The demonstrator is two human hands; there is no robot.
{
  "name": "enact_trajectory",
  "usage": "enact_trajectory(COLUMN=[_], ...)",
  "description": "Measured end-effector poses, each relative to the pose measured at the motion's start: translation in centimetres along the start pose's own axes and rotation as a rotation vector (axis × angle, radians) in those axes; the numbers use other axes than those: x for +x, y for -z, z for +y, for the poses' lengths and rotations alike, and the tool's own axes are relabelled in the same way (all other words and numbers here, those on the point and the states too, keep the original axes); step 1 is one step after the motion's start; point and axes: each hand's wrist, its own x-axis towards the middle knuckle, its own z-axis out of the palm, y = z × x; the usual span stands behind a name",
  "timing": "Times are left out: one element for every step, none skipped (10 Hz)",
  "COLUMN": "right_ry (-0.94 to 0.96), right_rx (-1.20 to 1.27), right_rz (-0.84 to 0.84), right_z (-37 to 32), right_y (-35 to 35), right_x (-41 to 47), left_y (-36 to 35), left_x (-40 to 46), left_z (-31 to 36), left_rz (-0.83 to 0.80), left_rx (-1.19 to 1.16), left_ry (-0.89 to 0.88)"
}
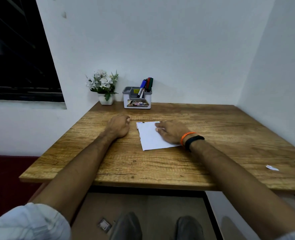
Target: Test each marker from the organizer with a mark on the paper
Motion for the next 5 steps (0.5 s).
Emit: enact_trajectory(right_ry=[-0.095,-0.149,-0.154,-0.160,-0.202], right_rx=[-0.036,-0.042,-0.052,0.011,0.114], right_rz=[0.049,0.058,0.069,0.133,0.277], right_z=[0.0,-0.2,0.0,0.5,1.3], right_y=[-0.2,-0.1,-0.2,0.3,1.7], right_x=[1.4,2.3,2.9,3.1,4.1], left_y=[-0.1,-0.1,-0.2,0.1,0.5], left_x=[0.1,0.2,0.3,0.2,1.2], left_z=[-0.2,-0.1,-0.1,0.2,1.0], left_rz=[0.010,0.011,0.031,0.004,0.052], left_rx=[0.019,0.043,0.070,0.090,0.092], left_ry=[-0.035,-0.035,-0.050,-0.027,-0.030])
